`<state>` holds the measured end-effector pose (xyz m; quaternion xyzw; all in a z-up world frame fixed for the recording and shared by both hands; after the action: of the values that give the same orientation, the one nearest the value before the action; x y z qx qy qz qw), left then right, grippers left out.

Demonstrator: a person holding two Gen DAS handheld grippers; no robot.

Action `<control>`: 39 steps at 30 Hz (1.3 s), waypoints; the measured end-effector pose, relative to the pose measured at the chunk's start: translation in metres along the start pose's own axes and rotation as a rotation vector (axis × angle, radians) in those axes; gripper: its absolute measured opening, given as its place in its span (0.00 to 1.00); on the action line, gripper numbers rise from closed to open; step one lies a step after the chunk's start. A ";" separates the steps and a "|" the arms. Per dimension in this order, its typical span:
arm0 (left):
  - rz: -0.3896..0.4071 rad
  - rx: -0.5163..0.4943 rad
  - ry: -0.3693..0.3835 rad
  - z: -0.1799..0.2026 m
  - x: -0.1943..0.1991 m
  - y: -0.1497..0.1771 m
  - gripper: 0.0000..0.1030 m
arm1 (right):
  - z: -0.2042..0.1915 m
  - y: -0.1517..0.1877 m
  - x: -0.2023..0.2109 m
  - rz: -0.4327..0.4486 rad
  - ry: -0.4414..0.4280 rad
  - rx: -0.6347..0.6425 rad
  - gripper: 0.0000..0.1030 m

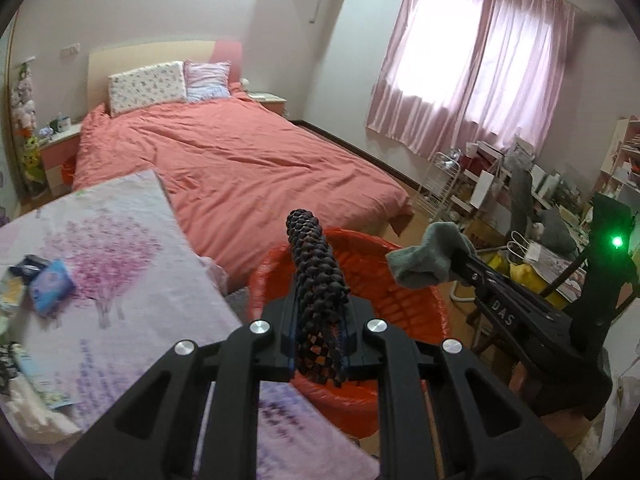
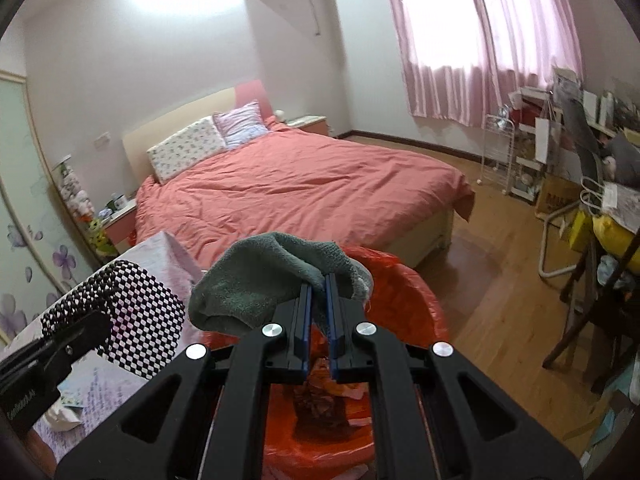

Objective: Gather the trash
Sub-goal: 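Carry the net and cloth over the orange basket and open both tools, then move both tools back over the bed toward the tissue and tube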

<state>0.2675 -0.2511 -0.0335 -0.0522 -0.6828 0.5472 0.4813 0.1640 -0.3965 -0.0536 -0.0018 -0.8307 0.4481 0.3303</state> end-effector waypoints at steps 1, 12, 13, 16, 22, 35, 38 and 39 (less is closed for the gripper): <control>-0.007 0.000 0.005 0.003 -0.005 -0.001 0.15 | 0.003 -0.001 -0.004 -0.007 0.005 -0.009 0.07; -0.109 0.025 -0.008 0.003 -0.056 0.013 0.37 | 0.028 0.004 -0.029 -0.098 0.011 -0.036 0.30; -0.114 0.029 -0.012 -0.001 -0.056 0.015 0.38 | 0.030 0.005 -0.028 -0.099 0.014 -0.037 0.31; -0.121 0.032 -0.033 -0.008 -0.054 0.020 0.39 | 0.032 0.003 -0.026 -0.092 0.021 -0.038 0.36; -0.106 0.024 -0.096 -0.025 -0.032 0.030 0.44 | 0.023 0.000 -0.015 -0.065 0.016 0.002 0.36; -0.096 0.080 -0.254 -0.093 0.041 0.073 0.50 | -0.032 0.025 0.002 -0.084 -0.060 0.112 0.36; -0.097 0.103 -0.286 -0.109 0.057 0.085 0.50 | -0.050 0.038 0.004 -0.104 -0.086 0.144 0.36; -0.095 0.113 -0.299 -0.116 0.063 0.089 0.50 | -0.054 0.041 0.005 -0.110 -0.094 0.150 0.36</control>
<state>0.2760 -0.0972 -0.0739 0.0895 -0.7167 0.5629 0.4018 0.1781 -0.3302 -0.0607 0.0894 -0.8082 0.4900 0.3143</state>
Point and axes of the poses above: each gripper's, at about its wrist camera, not at the fingertips, and x roughly against the way its jaws point, z to its right, y to its underside, the point moved 4 cm from there along -x, roughly the way its jaws point, and after that the axes turned 12 degrees about -x, right-handed, at the moved point
